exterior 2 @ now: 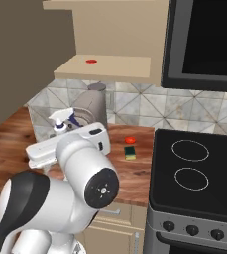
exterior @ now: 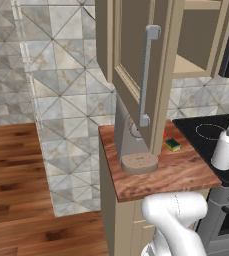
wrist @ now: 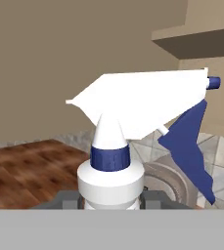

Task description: Pick the spray and sponge from the cabinet and place them on the counter.

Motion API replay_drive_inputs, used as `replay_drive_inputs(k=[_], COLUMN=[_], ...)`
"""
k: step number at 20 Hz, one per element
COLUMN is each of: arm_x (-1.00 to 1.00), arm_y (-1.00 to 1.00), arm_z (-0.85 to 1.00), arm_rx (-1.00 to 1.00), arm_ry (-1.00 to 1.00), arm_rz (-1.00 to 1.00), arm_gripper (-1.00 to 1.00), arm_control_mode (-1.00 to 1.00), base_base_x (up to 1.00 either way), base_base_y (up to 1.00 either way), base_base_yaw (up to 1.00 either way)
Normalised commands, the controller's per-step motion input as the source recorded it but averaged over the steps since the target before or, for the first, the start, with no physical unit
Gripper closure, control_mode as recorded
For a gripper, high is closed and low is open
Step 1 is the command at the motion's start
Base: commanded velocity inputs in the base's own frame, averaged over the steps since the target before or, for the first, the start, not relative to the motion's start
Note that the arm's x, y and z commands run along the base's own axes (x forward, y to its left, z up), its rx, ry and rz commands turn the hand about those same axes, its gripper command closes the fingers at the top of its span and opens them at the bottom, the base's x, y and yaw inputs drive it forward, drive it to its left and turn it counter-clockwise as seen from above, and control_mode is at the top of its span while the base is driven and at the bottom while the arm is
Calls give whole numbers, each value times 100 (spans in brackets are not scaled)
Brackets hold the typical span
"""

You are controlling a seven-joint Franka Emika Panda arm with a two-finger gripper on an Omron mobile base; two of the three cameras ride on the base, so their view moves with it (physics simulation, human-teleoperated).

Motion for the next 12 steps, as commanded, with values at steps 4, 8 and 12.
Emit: replay_drive_inputs(k=[4,8,12], arm_x=[19,20,16], arm_y=[0,0,0], arm_z=[-23,-23,-31], arm_rx=[0,0,0], arm_ry=[-5,-10,-6], arm_rz=[0,0,0], arm_gripper=[100,100,100], arm_control_mode=[-100,-100,-100], base_base_x=[0,0,0], base_base_y=[0,0,0], base_base_yaw=[0,0,0])
